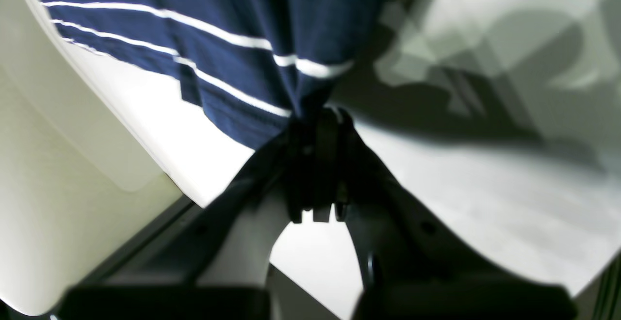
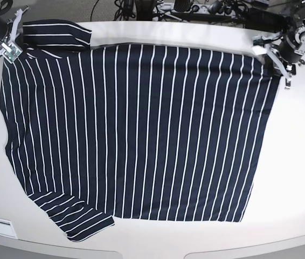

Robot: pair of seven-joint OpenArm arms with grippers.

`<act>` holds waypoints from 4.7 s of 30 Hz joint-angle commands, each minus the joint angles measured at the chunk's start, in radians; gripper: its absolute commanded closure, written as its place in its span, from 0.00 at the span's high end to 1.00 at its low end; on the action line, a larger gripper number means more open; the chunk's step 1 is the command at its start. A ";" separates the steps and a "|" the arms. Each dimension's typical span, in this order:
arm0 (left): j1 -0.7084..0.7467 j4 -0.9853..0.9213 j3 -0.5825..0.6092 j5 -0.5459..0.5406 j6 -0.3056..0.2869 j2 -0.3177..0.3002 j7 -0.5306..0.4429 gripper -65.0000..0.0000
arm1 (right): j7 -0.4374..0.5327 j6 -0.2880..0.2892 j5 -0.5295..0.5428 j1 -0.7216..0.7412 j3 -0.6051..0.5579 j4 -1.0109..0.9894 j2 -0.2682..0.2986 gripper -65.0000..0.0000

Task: Fold the T-shirt properly
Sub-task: 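Lift the shoulder edge with both grippers and pull it toward the robot, then lay the lifted shoulder edge down over the shirt body with both grippers, then drag the folded shirt toward the robot with both grippers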

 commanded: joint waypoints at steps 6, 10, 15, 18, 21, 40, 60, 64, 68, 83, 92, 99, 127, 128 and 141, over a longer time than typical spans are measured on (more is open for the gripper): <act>0.106 0.100 -0.007 0.025 0.011 -0.025 0.026 0.00 | 0.007 0.000 0.008 -0.006 0.015 0.012 0.014 0.00; 0.175 0.109 -0.008 0.071 0.011 -0.025 0.038 0.00 | 0.003 0.061 0.105 -0.012 0.015 0.012 0.014 0.00; 0.249 0.109 -0.008 0.137 0.012 -0.037 0.108 0.00 | -0.030 0.033 0.093 -0.044 0.017 0.012 0.011 0.00; 0.282 0.111 -0.008 0.176 0.049 -0.038 0.111 0.00 | -0.027 0.032 0.092 -0.069 0.017 0.012 0.002 0.00; 0.283 0.113 -0.011 0.226 0.098 -0.038 0.119 0.00 | -0.024 -0.035 0.041 -0.069 0.017 0.014 0.000 0.00; 0.233 0.138 -0.397 0.126 0.321 0.013 -0.135 0.00 | 0.226 -0.088 -0.006 -0.023 0.236 0.186 0.006 0.00; 0.016 -0.006 -0.401 -0.147 0.182 0.040 -0.314 0.00 | 0.226 0.006 -0.010 0.471 -0.010 -0.094 0.026 0.00; -0.008 -0.035 -0.401 -0.147 0.182 0.040 -0.332 0.00 | 0.226 0.003 -0.010 0.525 -0.039 -0.094 0.026 0.00; -0.036 -0.047 -0.401 -0.157 0.182 0.040 -0.333 0.00 | 0.226 0.005 -0.009 0.552 -0.045 -0.094 0.026 0.00; -0.090 -0.055 -0.401 -0.214 0.141 0.130 -0.354 0.00 | 0.278 -0.013 -0.014 0.592 -0.112 -0.169 0.026 0.00; -0.293 -0.220 -0.401 -0.516 0.159 0.275 -0.349 0.48 | 0.278 -0.124 -0.008 0.865 -0.335 -0.334 0.024 0.59; -0.294 -0.220 -0.401 -0.565 0.226 0.306 -0.309 0.00 | 0.251 -0.117 0.044 0.874 -0.339 -0.335 0.020 0.00; -0.389 -0.422 -0.394 -0.756 -0.449 0.401 -0.064 0.00 | -0.061 0.086 0.280 0.854 -0.338 -0.600 -0.063 0.00; -0.374 -0.410 -0.394 -0.761 -0.451 0.393 -0.052 0.00 | -0.060 0.085 0.280 0.845 -0.338 -0.595 -0.055 0.00; -0.249 -0.207 -0.395 -0.740 -0.342 0.273 -0.066 0.00 | 0.039 0.008 0.280 0.741 -0.285 -0.347 0.008 0.00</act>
